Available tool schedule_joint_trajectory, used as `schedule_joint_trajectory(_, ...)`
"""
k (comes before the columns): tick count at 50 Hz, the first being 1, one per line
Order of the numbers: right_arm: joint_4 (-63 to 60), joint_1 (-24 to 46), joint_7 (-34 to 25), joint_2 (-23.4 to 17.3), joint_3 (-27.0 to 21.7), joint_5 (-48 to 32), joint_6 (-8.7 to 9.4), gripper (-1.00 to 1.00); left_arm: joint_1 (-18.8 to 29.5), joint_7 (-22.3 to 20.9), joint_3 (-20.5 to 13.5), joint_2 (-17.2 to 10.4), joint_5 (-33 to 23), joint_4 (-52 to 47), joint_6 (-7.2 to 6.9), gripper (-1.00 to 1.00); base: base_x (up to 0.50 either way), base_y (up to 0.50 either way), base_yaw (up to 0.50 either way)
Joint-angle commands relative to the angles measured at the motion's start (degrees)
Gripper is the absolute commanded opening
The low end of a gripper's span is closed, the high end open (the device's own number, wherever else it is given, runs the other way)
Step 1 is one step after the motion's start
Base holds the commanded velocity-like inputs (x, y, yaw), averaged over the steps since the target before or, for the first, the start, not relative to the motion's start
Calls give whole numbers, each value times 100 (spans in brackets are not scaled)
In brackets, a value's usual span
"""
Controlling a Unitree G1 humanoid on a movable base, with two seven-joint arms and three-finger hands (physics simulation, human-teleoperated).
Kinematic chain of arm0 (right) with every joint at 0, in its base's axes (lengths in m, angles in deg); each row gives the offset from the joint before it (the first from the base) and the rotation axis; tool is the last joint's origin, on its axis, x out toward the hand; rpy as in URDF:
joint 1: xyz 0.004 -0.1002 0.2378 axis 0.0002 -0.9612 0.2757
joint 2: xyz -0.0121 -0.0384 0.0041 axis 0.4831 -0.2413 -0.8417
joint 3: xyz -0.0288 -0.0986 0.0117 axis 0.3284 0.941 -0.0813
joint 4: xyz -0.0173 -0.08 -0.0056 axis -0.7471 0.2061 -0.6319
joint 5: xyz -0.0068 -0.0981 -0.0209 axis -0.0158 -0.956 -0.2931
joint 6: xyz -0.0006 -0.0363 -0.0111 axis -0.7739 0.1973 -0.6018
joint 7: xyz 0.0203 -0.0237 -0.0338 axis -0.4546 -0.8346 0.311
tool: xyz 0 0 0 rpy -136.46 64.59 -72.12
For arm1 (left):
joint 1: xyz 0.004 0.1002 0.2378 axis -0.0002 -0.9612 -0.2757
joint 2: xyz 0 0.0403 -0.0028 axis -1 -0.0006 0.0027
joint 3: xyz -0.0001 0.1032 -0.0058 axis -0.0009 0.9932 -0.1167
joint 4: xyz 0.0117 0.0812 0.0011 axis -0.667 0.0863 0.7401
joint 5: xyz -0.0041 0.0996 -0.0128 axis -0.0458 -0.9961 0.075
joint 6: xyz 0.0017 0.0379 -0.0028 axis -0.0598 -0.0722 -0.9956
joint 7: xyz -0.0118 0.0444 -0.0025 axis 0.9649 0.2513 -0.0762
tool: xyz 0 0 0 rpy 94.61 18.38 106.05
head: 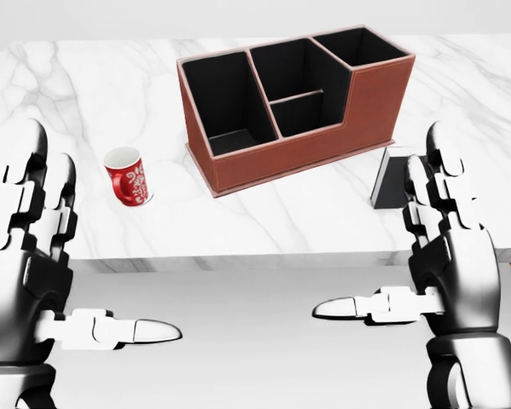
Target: Pick up the book and place it in the back compartment of the caddy.
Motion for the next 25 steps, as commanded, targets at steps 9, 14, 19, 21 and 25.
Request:
schedule_joint_trajectory(9,-812,96,-67,-77,-276,505,0,100,-24,-70,-88,-6,-2,-459,0,100,48,0,0)
schedule_joint_trajectory(14,-833,94,-53,-84,-264,494,0,100,-26,-70,-88,-2,-13,-445,0,100,50,0,0)
schedule_joint_trajectory(19,-852,81,-56,-84,-251,470,0,100,-24,-68,-70,-1,-28,-430,0,100,50,0,0)
schedule_joint_trajectory(21,-847,76,-62,-83,-251,468,0,100,-21,-67,-71,-2,-30,-442,0,100,50,0,0)
schedule_joint_trajectory(25,-851,66,-71,-82,-251,461,0,100,-27,-71,-67,0,-34,-437,0,100,50,0,0)
